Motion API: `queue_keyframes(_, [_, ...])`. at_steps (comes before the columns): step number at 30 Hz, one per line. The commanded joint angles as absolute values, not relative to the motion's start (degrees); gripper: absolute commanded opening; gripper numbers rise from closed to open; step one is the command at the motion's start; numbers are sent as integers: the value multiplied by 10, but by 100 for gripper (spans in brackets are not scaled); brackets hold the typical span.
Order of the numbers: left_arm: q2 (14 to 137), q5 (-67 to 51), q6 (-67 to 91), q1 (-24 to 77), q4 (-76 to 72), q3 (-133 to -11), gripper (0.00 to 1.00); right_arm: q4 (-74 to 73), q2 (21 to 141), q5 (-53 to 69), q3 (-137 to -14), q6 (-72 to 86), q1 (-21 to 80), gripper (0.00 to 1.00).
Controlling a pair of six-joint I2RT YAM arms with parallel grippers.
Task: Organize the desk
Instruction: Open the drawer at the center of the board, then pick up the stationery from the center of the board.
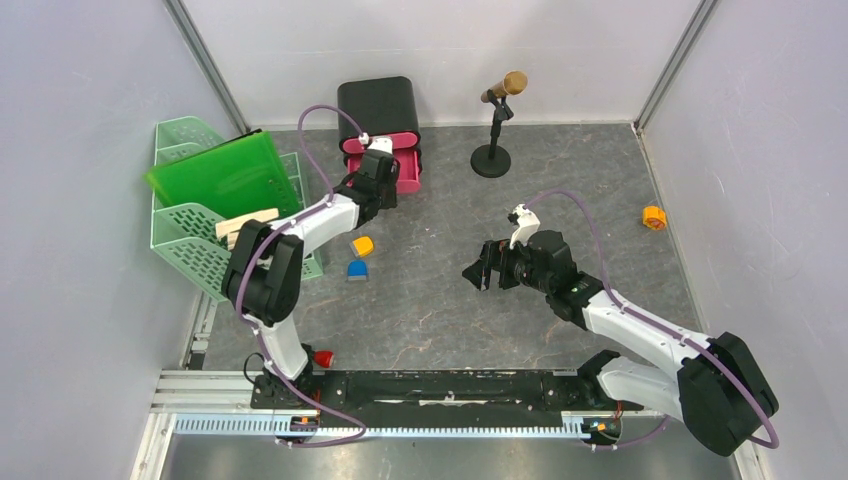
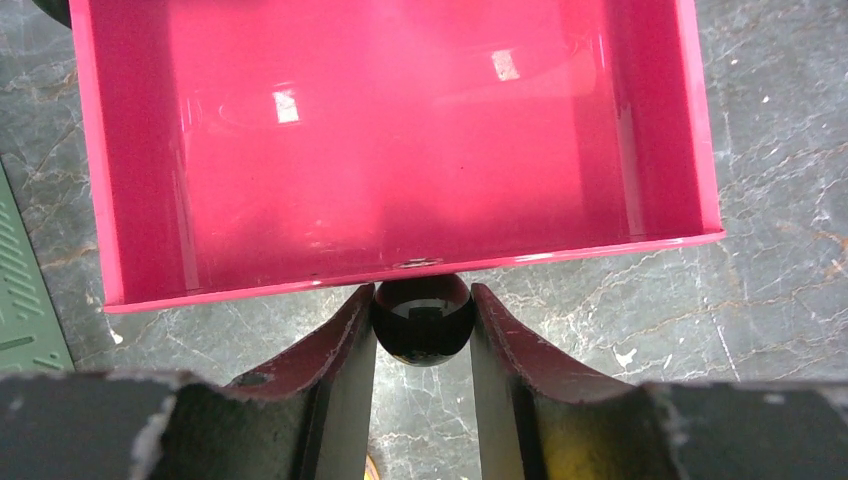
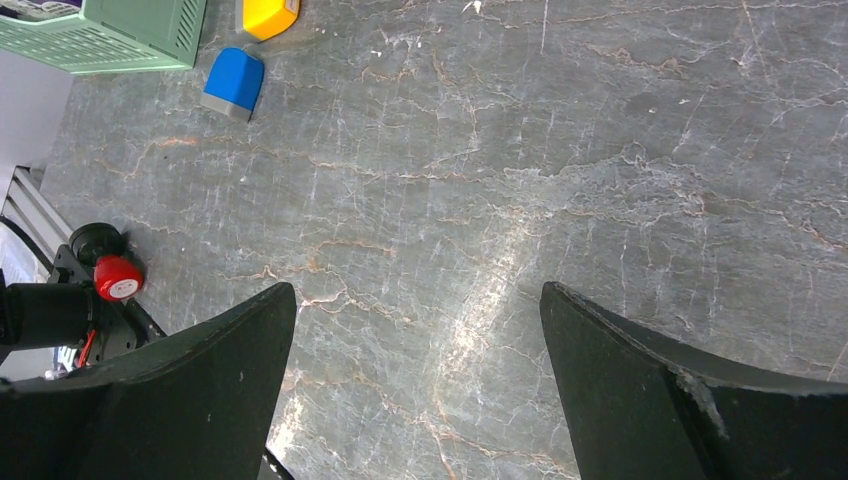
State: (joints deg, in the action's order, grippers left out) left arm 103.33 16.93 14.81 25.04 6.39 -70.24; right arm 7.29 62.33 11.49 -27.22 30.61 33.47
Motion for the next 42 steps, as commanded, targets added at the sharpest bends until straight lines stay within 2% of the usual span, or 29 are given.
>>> queue_keyframes(1, [985,197,99,270,48,-709,4,98,620,124,-268,312,332,98])
queue_keyframes(4, [983,202,98,278,48,-702,6,98,617,123,-265,314,332,98])
queue_keyframes(6, [983,203,97,280,50,-701,11,98,617,123,-265,313,332,98])
queue_keyframes(9, [986,203,102,280,60,-703,26,98,615,124,-264,313,332,98])
queue_keyframes(12, [987,190,103,281,65,-704,53,98,615,124,-263,314,331,98])
queue_keyframes(15, [985,179,104,281,69,-704,64,98,615,126,-262,313,331,98])
queue_keyframes(24, [958,130,112,281,98,-714,71,97,610,130,-258,315,331,98])
queue_keyframes(32, [877,111,146,281,133,-693,76,88,590,140,-252,321,331,98])
queue_keyframes(38, [787,81,192,281,184,-655,99,74,559,165,-236,334,331,98])
queue_keyframes(42, [729,61,239,280,225,-614,100,63,530,175,-219,343,331,98])
